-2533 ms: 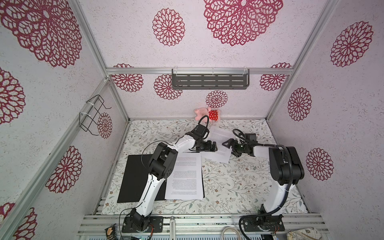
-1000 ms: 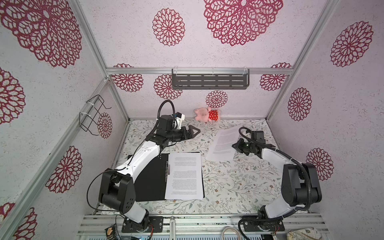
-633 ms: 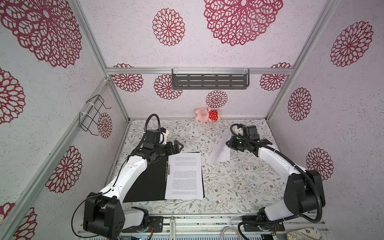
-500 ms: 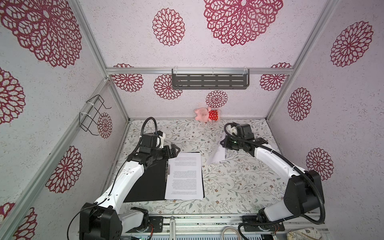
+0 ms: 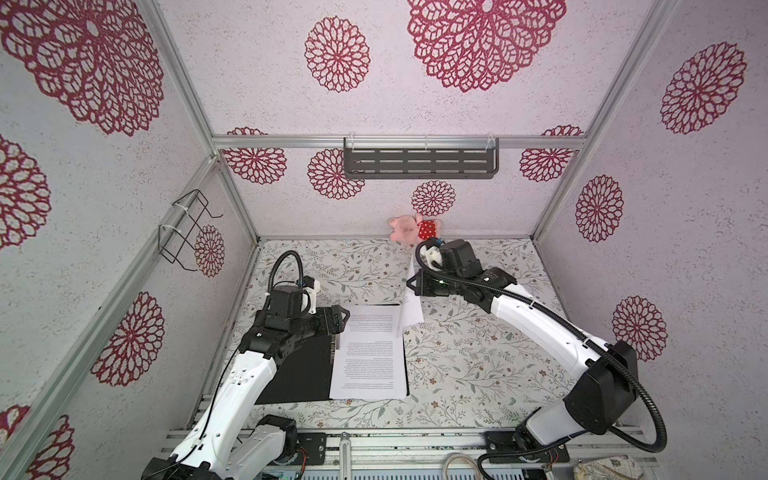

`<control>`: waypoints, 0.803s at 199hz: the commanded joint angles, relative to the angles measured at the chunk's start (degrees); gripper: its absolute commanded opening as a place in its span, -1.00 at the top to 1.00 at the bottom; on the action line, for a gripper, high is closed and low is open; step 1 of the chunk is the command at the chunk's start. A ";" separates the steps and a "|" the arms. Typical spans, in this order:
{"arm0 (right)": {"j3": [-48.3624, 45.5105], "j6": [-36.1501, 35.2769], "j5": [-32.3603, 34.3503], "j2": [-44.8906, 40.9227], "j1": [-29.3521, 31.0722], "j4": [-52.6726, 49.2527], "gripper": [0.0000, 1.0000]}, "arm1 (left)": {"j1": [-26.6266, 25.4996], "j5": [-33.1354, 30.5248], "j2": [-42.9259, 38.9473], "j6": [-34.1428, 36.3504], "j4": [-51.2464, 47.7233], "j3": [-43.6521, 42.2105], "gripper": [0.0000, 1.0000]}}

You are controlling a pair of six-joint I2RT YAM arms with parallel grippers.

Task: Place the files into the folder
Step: 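Carry the white sheet with the right gripper over the folder onto the stack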

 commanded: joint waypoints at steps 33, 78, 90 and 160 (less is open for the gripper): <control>-4.10 6.02 -5.01 -0.47 5.34 7.35 1.00 | 0.30 -6.05 -1.15 2.01 -1.46 -0.67 -0.98; -20.17 8.25 -3.07 1.80 1.71 14.21 1.00 | 0.29 -5.61 -0.15 1.94 -1.79 -0.40 -0.98; -23.11 8.52 -2.15 4.12 1.61 15.82 1.00 | 0.30 -5.51 -0.15 1.61 -1.89 -0.45 -0.97; -28.74 17.11 -0.06 6.48 3.63 23.05 1.00 | 0.30 -3.48 -0.27 -1.58 -3.74 -1.01 -0.98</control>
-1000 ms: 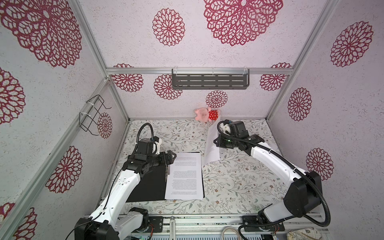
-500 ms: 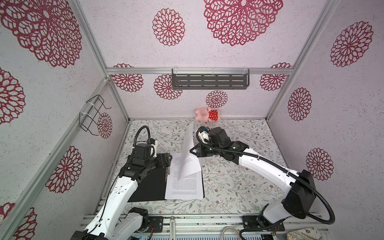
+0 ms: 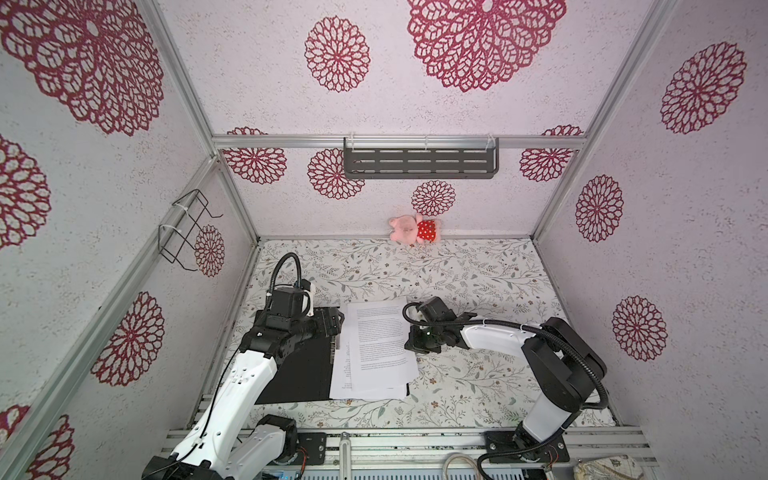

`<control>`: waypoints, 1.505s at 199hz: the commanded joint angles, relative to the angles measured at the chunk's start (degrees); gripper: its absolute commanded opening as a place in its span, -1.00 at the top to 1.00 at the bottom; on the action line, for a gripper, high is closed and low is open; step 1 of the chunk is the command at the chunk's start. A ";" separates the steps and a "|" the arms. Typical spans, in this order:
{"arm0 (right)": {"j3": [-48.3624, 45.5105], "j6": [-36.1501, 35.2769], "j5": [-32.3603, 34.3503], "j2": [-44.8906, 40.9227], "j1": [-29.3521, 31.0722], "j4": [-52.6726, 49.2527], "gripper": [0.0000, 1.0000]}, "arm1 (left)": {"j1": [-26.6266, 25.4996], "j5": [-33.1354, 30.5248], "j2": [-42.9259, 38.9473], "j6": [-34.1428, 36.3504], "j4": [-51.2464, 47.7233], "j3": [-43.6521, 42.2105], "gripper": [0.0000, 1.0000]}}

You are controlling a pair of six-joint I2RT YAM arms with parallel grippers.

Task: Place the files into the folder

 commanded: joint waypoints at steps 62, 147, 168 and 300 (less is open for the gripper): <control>1.52 6.15 3.82 -1.89 3.08 3.08 1.00 | 0.30 1.06 -1.66 -0.74 -2.76 -0.68 -0.98; 1.70 8.15 4.88 -0.36 6.05 3.78 1.00 | 0.28 2.24 -0.87 -0.04 -1.32 -1.48 -0.98; 1.60 8.25 4.96 -0.31 6.48 3.85 1.00 | 0.30 2.50 -0.94 -0.08 -1.27 -1.57 -0.98; 1.96 9.19 4.61 0.85 7.52 4.76 1.00 | 0.30 2.93 -0.08 -0.42 -0.87 -1.75 -0.98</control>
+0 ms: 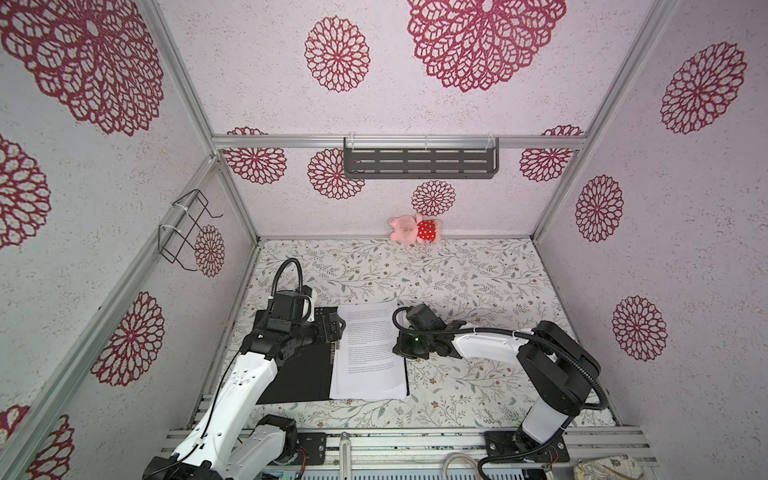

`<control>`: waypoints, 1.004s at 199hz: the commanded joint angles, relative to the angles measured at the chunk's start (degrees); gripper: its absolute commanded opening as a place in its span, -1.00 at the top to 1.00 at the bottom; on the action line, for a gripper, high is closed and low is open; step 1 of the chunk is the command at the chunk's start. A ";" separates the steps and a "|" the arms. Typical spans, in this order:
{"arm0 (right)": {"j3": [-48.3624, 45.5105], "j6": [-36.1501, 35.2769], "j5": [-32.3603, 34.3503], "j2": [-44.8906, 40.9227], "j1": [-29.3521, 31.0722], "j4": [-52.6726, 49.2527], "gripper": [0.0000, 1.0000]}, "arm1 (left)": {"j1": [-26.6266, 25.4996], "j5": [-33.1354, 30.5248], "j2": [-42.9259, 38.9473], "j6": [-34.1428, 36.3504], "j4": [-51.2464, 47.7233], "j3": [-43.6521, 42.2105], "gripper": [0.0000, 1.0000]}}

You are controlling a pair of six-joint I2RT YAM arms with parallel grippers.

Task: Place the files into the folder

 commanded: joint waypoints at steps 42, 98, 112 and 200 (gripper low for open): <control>1.95 1.26 0.62 0.40 1.10 0.62 1.00 | 0.29 1.17 0.53 0.37 1.33 -0.15 -0.98; 3.05 1.34 0.50 1.26 1.74 0.38 1.00 | 0.30 1.40 0.87 -0.27 0.94 -0.26 -0.97; 3.01 1.43 0.55 1.27 1.89 0.44 1.00 | 0.30 1.20 1.09 -0.66 0.66 -0.17 -0.97; 2.35 1.57 2.58 -1.52 2.77 -0.57 0.41 | -0.26 1.86 3.57 -14.28 4.10 -5.08 -0.98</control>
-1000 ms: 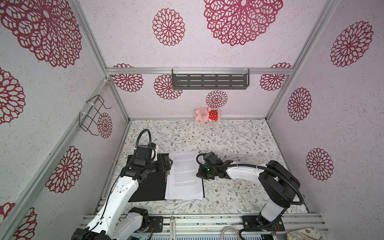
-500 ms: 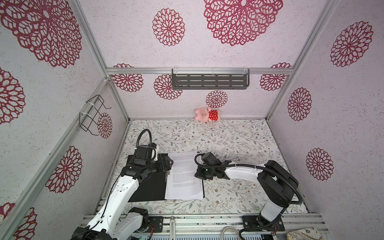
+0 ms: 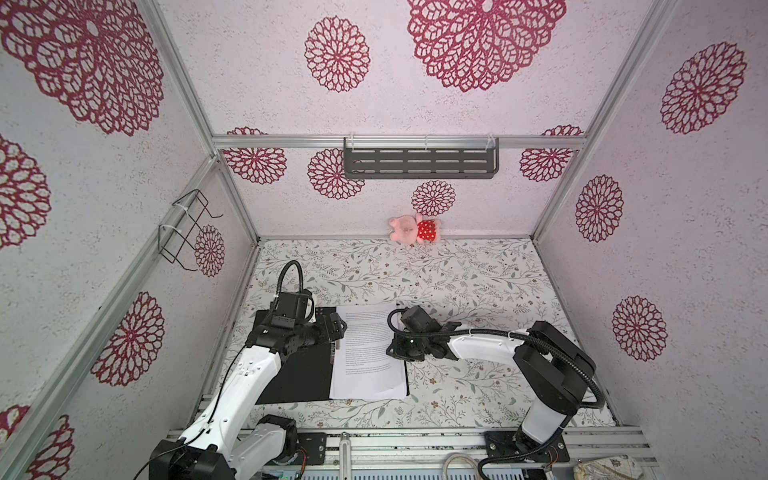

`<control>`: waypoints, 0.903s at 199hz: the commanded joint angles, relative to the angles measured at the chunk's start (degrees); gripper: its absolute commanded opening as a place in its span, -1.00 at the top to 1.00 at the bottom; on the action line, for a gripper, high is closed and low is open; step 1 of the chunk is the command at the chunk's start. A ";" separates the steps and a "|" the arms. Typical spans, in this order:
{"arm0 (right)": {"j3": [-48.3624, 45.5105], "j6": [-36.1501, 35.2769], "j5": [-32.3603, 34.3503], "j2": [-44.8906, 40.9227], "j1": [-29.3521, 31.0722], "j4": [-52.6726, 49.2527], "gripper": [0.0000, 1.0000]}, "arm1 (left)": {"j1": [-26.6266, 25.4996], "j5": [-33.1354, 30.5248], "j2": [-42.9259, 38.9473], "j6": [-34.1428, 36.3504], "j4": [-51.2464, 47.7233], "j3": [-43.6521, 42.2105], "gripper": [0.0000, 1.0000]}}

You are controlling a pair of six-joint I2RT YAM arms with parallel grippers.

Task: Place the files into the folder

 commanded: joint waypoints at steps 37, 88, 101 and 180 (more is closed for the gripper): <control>0.73 -0.26 3.65 -3.90 0.49 -3.72 -0.01 | -0.58 -1.93 0.20 -11.10 6.74 -6.37 -0.98; -1.04 -3.44 6.26 -6.45 -1.27 -6.23 -0.66 | -0.38 -3.78 5.92 -14.00 13.99 -7.25 -0.98; -1.37 -4.36 6.09 -6.75 -2.36 -6.21 -0.67 | -0.06 -6.02 7.94 -15.51 14.93 -7.16 -0.97; -6.07 -5.89 1.75 -7.80 -8.67 -0.16 -0.81 | 2.76 -11.78 15.02 -19.29 15.87 -7.42 0.59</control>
